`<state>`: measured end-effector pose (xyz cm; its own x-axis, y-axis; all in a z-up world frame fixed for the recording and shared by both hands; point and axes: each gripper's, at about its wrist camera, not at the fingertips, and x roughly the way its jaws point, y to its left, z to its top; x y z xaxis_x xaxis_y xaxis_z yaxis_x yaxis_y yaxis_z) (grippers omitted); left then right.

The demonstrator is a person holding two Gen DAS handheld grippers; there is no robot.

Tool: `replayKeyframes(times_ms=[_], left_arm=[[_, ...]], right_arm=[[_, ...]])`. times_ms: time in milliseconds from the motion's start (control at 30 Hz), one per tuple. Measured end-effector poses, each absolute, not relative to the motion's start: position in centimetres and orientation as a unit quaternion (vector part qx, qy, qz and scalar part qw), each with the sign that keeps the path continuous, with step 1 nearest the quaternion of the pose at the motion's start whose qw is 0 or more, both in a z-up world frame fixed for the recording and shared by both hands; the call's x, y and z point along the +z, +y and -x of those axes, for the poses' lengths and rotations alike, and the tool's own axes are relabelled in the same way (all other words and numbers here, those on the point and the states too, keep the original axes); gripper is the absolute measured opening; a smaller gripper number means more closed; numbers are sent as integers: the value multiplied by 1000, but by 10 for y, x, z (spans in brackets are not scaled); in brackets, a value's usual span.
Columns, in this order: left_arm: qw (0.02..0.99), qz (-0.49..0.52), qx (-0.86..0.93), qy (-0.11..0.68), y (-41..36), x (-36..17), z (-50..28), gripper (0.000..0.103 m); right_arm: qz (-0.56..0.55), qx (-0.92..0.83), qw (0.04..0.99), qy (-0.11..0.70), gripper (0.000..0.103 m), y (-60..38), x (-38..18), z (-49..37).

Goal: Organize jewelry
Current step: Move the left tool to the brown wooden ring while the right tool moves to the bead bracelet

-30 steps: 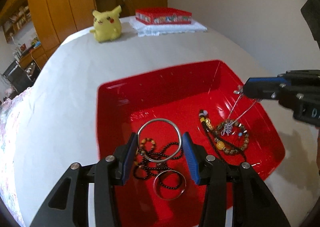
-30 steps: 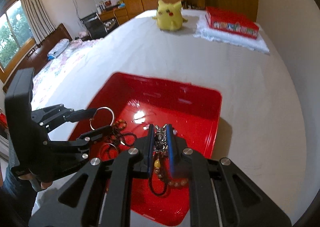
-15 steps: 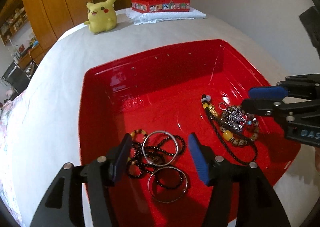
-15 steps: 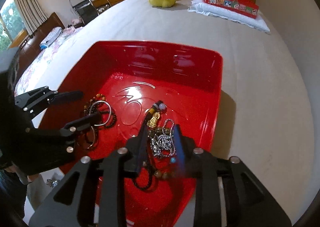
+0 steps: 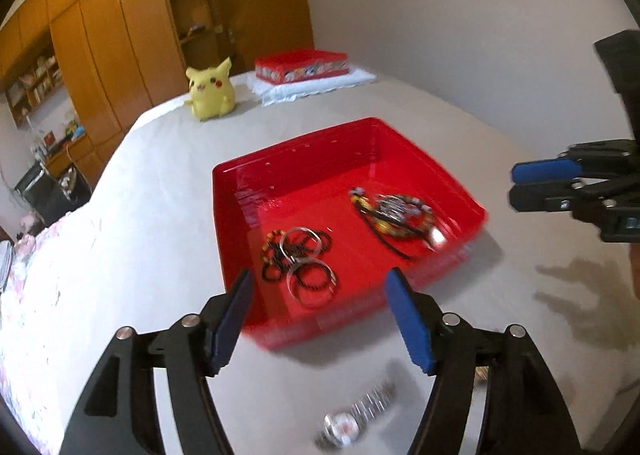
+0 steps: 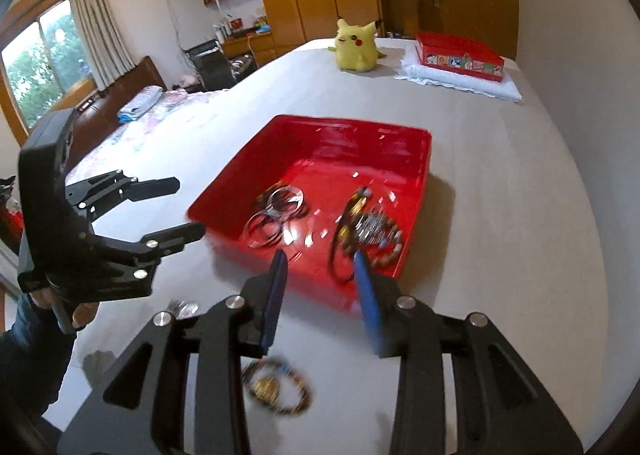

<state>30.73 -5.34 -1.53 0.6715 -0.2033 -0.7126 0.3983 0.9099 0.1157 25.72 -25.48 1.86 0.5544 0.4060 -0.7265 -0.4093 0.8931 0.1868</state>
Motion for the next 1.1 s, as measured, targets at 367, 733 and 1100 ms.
replayKeyframes(times_ms=[367,733,1100], left_arm=[[885,-142,-236,375,-82,-59,-213,70],[861,-129,-256,419,-99,-110,-224,70],[860,-127,-248,427,-101,-128,-232,66]], right_arm=[[-25,240,858,454,34,-255,-42,-185],[-1,216,859,463,34,-250,-76,-174],[9,216,852,477,34,-247,-94,-190]])
